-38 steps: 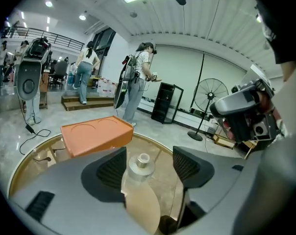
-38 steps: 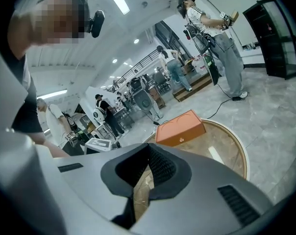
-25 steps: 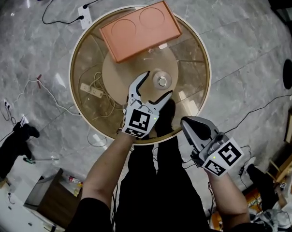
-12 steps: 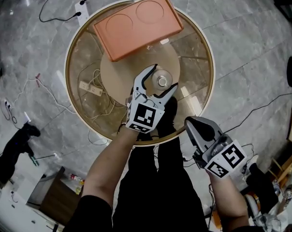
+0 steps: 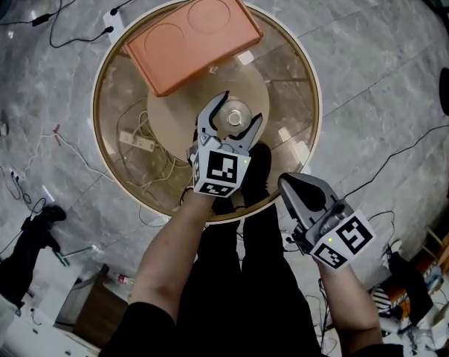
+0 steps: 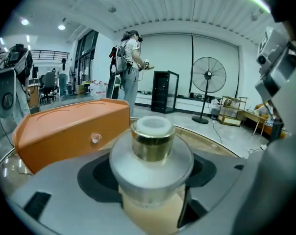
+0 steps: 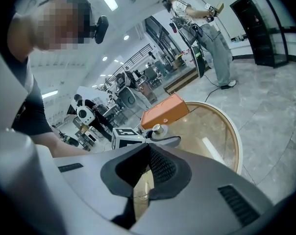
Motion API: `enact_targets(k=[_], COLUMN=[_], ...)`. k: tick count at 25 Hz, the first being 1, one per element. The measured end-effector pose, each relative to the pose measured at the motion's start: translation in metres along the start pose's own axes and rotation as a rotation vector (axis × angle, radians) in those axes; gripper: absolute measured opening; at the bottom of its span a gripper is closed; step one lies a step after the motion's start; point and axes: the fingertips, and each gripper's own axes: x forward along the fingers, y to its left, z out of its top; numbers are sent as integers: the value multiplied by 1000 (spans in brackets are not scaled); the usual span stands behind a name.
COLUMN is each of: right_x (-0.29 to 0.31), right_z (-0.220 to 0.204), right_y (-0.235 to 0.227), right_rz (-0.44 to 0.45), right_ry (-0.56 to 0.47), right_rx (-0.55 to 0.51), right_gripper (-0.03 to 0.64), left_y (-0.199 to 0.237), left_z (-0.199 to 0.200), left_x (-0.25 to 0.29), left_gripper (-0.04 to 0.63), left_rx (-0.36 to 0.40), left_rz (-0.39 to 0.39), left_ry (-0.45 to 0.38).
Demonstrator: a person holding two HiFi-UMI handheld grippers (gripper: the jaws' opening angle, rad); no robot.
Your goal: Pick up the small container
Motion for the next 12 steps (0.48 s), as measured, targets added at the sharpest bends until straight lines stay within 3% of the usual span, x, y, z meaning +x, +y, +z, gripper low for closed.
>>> enact_targets(k=[7,12], right_x=[-15,-28], right_z=[6,29], right_y=[4,20], right_rz=[-39,-53], right_ry=[-38,-54], right_rx=[4,-2], right_gripper=[14,14], left_y=[-2,-9], left_z=[11,49], left_x=[-7,-39], left_gripper=[344,344], left_rx=[-28,-40], left_rz=[-52,-70], left_ry=[-2,-7])
